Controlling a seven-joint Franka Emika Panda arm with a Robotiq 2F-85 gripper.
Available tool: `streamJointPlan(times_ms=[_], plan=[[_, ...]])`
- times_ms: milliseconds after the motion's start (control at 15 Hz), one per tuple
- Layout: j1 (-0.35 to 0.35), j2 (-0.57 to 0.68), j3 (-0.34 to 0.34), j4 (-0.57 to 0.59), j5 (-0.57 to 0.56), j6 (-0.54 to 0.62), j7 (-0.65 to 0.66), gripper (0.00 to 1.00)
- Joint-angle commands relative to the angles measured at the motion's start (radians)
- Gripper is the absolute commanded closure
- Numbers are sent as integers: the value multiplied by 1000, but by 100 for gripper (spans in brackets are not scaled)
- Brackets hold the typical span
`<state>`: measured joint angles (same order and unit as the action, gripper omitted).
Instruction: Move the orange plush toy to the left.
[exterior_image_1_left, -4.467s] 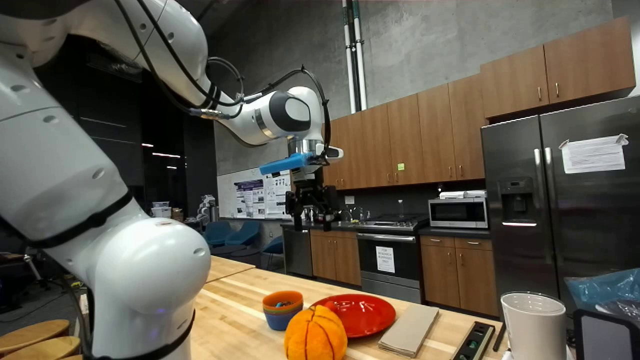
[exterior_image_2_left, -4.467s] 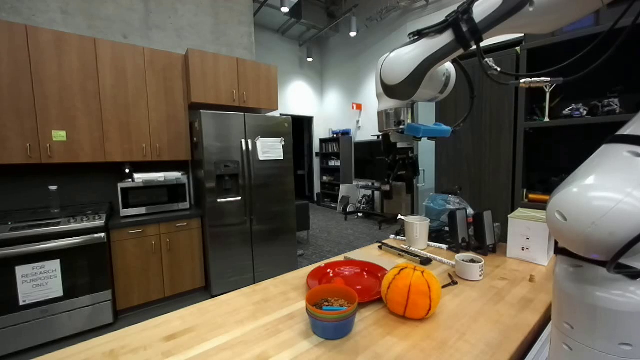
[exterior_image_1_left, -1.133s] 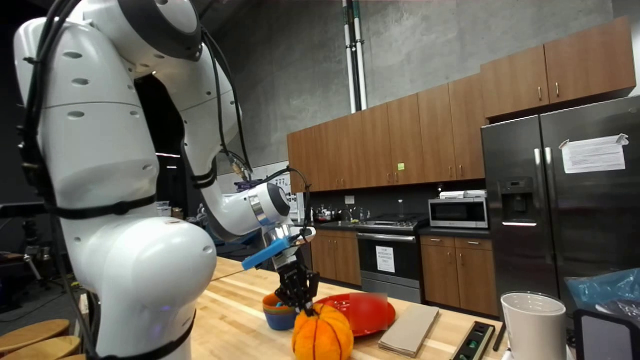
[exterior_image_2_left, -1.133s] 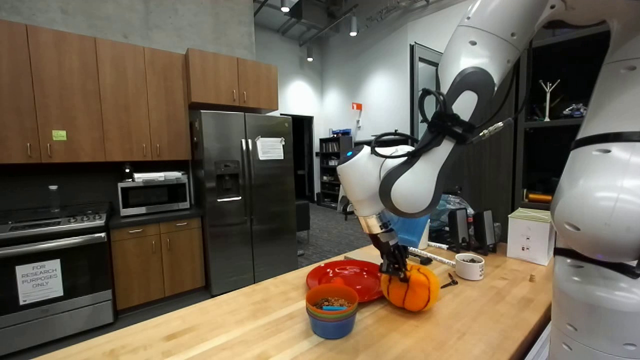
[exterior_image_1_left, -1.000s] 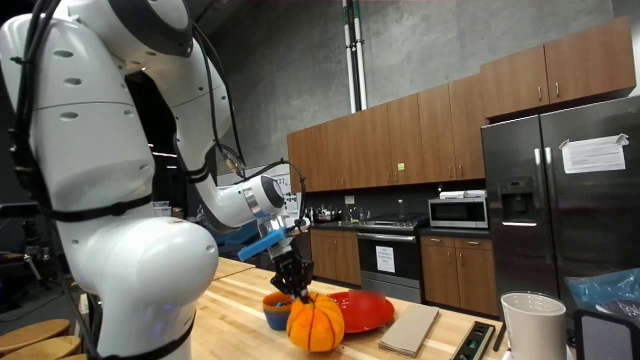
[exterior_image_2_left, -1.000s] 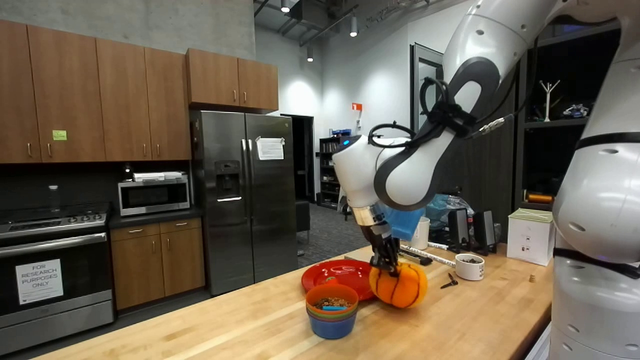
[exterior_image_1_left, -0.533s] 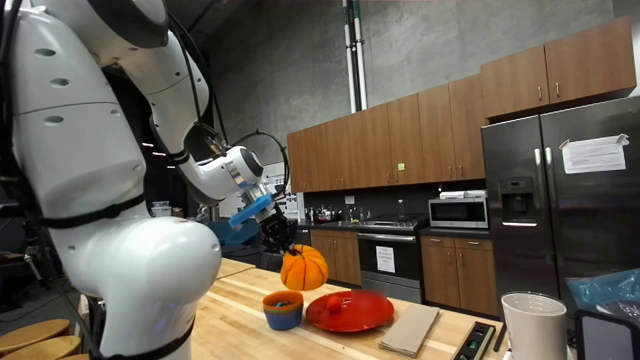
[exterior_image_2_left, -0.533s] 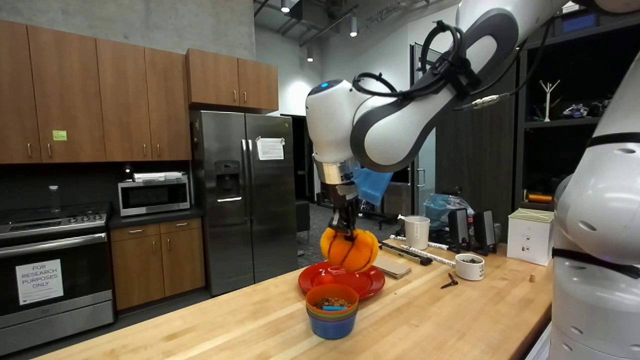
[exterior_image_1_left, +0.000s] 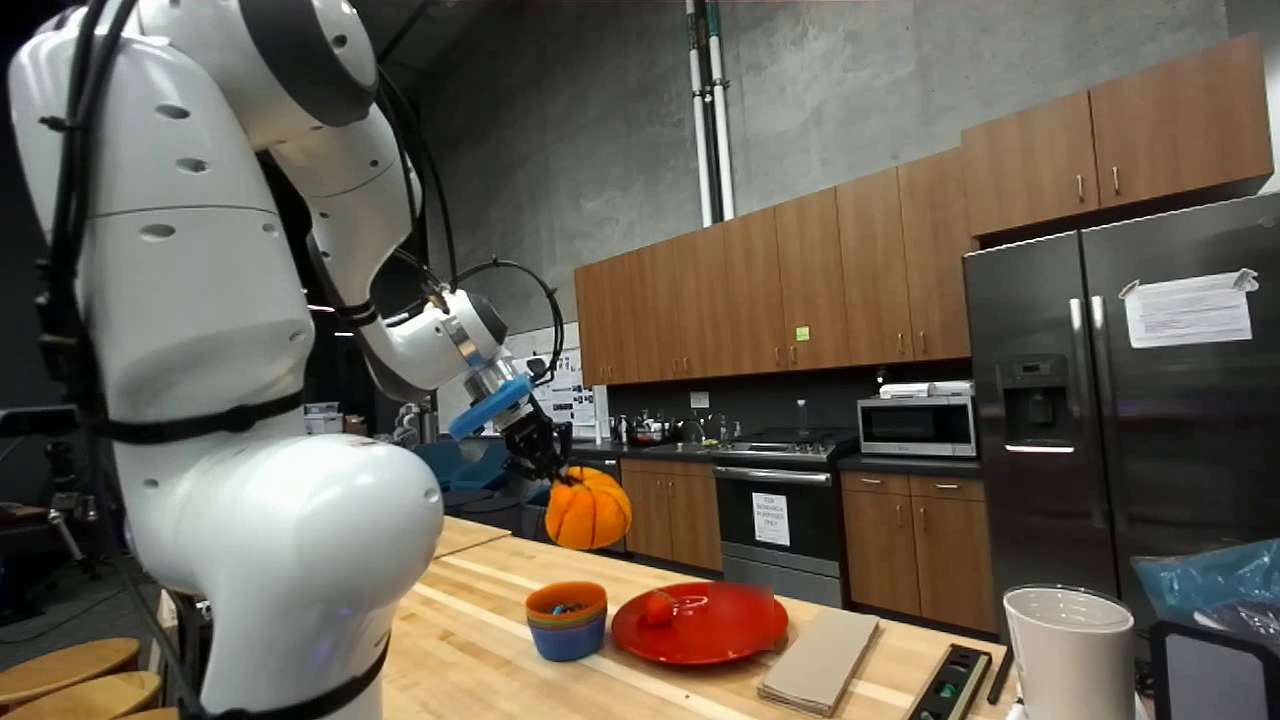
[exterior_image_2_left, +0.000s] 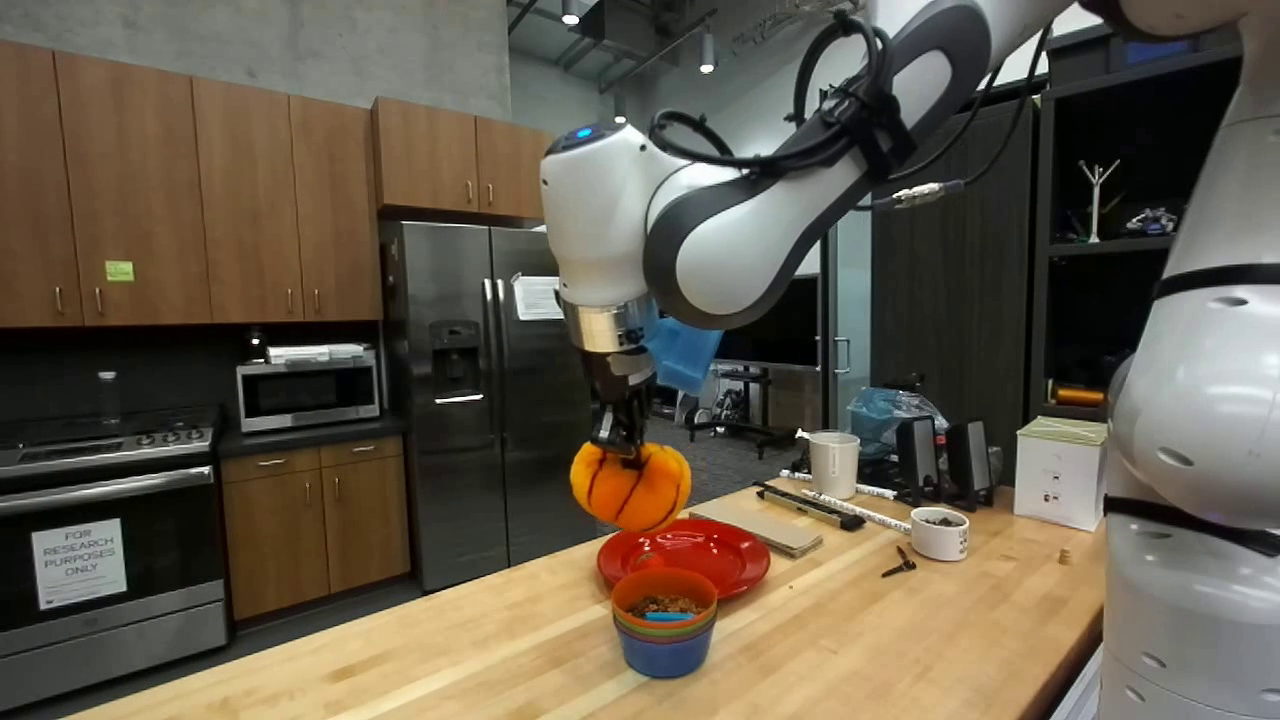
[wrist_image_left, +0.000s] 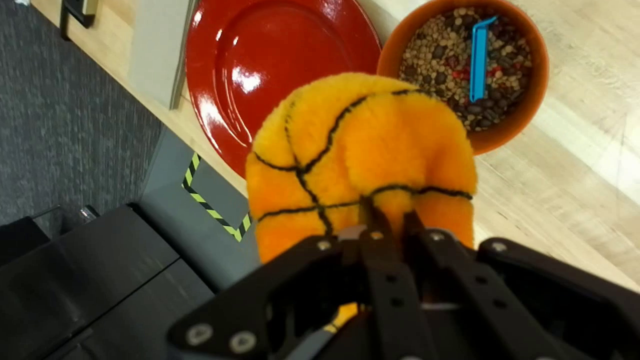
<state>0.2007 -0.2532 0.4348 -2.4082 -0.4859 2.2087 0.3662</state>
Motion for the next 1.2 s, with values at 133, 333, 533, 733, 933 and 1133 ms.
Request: streamJointPlan(times_ms=[133,333,533,733,933,1133], plan=[[18,176,1,132,-94,-21,21,98],[40,251,-11,159,-135,-18,34,98],[79,329,-24,170,-171,-18,60,98],[121,388,-44,176,-190,-14,83,98],[159,421,-62,190,-201,-16,94,98],[188,440,-73,203,-185,-27,86,67]])
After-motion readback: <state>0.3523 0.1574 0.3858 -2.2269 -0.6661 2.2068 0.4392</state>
